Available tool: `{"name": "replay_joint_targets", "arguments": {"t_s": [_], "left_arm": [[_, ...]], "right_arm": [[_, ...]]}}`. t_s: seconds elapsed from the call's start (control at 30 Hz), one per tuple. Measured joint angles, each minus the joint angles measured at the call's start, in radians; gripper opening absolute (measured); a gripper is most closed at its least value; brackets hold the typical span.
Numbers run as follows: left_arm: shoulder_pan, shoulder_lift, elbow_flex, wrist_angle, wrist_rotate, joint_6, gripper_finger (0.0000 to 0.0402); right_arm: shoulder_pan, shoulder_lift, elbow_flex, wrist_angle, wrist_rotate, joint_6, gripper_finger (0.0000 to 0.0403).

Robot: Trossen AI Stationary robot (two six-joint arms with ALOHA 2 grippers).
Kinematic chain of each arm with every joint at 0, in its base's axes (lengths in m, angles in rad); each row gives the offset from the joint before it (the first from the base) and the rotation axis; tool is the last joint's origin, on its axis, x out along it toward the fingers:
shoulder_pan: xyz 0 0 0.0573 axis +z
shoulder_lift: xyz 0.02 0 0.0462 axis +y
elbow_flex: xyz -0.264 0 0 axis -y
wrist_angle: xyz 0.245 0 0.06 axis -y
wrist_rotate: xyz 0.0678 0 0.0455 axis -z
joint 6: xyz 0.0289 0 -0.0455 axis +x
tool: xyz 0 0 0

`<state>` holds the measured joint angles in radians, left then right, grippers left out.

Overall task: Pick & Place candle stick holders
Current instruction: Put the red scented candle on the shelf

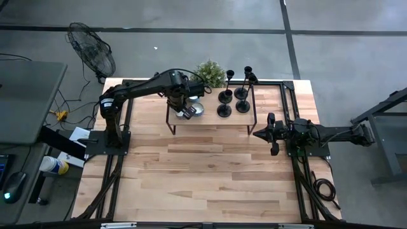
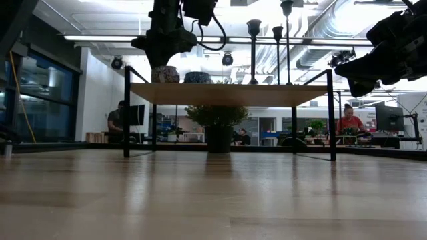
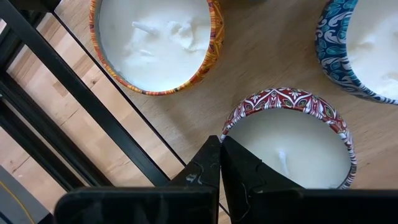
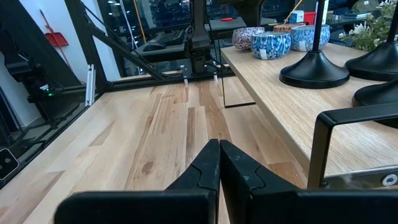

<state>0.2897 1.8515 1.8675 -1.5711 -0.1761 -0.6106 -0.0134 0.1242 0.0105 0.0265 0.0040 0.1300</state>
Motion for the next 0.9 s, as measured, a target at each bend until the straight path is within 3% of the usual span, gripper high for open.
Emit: {"name": "replay_joint_targets", "arguments": {"t_s": [0.7, 0.9], "left_arm": [[0.0, -0.009, -0.001, 0.001, -0.017, -0.004, 0.0], [0.0, -0.009, -0.001, 0.002, -0.017, -0.004, 0.0019]], "right_arm": [[0.0, 0.0, 0.0, 0.0, 0.0, 0.0, 0.0], [0.0, 0.0, 0.0, 0.0, 0.0, 0.0, 0.0]]}}
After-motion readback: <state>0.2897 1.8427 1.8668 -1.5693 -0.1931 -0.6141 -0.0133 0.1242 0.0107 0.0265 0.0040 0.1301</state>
